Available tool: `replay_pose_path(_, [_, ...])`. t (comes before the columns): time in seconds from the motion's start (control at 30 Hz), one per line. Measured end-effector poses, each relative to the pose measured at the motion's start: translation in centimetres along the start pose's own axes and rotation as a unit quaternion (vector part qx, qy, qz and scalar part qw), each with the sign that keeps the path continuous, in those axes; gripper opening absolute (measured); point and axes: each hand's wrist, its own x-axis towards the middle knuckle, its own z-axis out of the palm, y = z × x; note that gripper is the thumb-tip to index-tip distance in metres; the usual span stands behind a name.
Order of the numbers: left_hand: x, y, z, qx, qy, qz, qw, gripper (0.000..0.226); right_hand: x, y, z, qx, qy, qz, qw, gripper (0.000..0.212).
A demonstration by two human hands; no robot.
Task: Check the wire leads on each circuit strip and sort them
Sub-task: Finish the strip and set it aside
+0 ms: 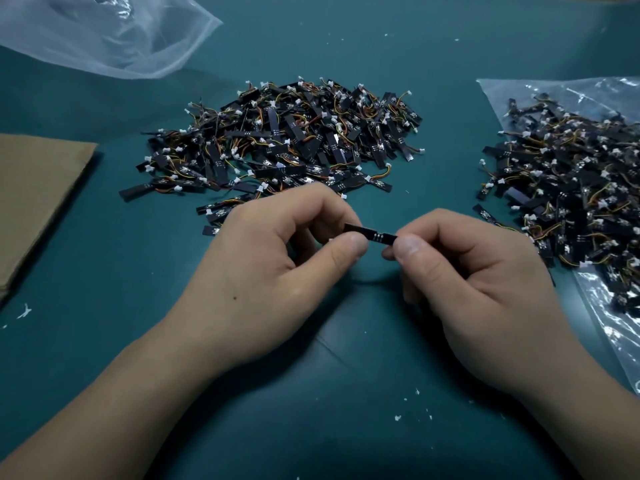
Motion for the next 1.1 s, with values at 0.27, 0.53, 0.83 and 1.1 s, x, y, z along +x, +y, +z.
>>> replay_pose_path(0.27, [-0.08, -0.02, 0.04, 0.028, -0.021, 0.004, 0.999, 0.006, 0.05, 0.10, 0.12, 0.006, -0.013, 0.020, 1.000, 0.036])
replay_pose_path(0.53, [-0.14, 0.31, -0.08, -0.006, -0.061, 0.002, 0.998, 0.028, -0.06, -0.19, -0.06, 0.007, -0.034, 0.019, 0.999, 0.024])
replay_pose_path(0.83, [0.03, 0.27, -0.05, 0.010, -0.064, -0.023, 0.998, 0.020, -0.08, -0.05, -0.15, -0.019, -0.049, -0.005, 0.999, 0.023])
replay_pose_path(1.1, [-0.01, 0.35, 0.12, 0.051, -0.054, -0.025, 0.997, 0.021, -0.12, -0.06, -0.11, -0.043, -0.049, -0.004, 0.998, 0.022])
